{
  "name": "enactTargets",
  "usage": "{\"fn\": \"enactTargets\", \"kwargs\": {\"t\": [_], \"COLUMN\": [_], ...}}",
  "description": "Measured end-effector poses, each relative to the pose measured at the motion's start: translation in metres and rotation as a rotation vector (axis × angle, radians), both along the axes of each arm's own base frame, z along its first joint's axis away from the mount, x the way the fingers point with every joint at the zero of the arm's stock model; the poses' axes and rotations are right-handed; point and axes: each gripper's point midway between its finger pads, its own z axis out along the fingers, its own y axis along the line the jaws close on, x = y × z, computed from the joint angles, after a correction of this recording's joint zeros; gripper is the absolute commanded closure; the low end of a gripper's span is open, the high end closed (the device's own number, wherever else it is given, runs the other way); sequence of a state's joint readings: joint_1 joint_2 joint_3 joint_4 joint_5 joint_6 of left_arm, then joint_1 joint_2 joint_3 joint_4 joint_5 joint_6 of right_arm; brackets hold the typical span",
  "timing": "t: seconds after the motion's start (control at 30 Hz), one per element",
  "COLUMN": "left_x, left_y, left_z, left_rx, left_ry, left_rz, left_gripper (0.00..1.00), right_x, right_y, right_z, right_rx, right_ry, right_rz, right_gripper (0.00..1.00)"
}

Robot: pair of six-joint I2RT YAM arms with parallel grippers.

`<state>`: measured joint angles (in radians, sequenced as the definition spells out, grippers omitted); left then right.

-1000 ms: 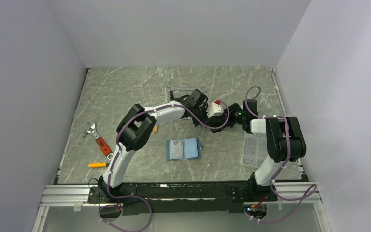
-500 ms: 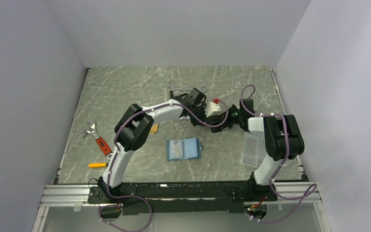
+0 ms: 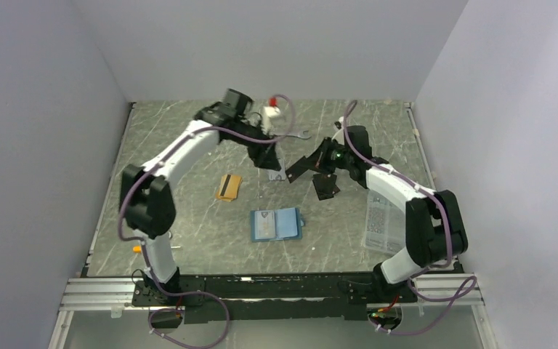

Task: Put the credit cards into the card holder
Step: Pick up the credit card from the center of the board.

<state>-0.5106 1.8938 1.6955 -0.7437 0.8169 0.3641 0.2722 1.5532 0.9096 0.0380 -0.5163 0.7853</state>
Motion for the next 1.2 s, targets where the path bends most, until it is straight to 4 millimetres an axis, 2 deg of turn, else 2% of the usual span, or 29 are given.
{"fn": "enactTargets", "kwargs": {"t": [0.07,0.17,0.23,0.37,0.5,0.67,0.73,0.77,0.83,0.87,0.9,1.03,1.1,1.2], "left_x": [-0.005,-0.023,-0.042,-0.090,-0.117,-0.128,-0.133,-0.136,-0.141,-0.143,-0.145,-0.145,-0.144,-0.144], "left_y": [0.022,0.052,0.062,0.070,0.074,0.080,0.082,0.083,0.083,0.084,0.084,0.084,0.084,0.083], "left_z": [0.029,0.051,0.052,0.039,0.040,0.061,0.070,0.075,0.081,0.082,0.082,0.078,0.077,0.073], "left_rx": [-0.081,-0.165,-0.198,-0.238,-0.296,-0.395,-0.430,-0.445,-0.471,-0.477,-0.488,-0.493,-0.494,-0.493], "left_ry": [0.005,0.050,0.100,0.236,0.321,0.301,0.278,0.268,0.251,0.253,0.247,0.244,0.252,0.260], "left_rz": [-0.002,-0.013,-0.044,-0.128,-0.177,-0.198,-0.206,-0.211,-0.220,-0.220,-0.223,-0.221,-0.219,-0.216], "left_gripper": [0.01,0.01,0.00,0.01,0.01,0.02,0.11,0.19,0.46,0.56,0.58,0.55,0.58,0.74], "right_x": [-0.015,-0.040,-0.054,-0.091,-0.123,-0.152,-0.156,-0.157,-0.157,-0.157,-0.156,-0.155,-0.152,-0.148], "right_y": [0.016,0.043,0.059,0.091,0.111,0.129,0.130,0.130,0.129,0.129,0.130,0.134,0.138,0.141], "right_z": [0.020,0.054,0.076,0.119,0.136,0.144,0.144,0.143,0.142,0.142,0.142,0.144,0.145,0.146], "right_rx": [0.005,0.005,0.005,0.024,0.029,0.015,0.010,0.007,0.003,0.001,0.000,0.003,0.003,0.000], "right_ry": [-0.048,-0.128,-0.178,-0.284,-0.324,-0.341,-0.342,-0.340,-0.337,-0.337,-0.339,-0.342,-0.348,-0.357], "right_rz": [0.098,0.264,0.356,0.548,0.686,0.805,0.820,0.822,0.823,0.824,0.824,0.838,0.841,0.846], "right_gripper": [1.00,1.00,1.00,1.00,1.00,1.00,1.00,1.00,1.00,1.00,1.00,1.00,1.00,1.00]}}
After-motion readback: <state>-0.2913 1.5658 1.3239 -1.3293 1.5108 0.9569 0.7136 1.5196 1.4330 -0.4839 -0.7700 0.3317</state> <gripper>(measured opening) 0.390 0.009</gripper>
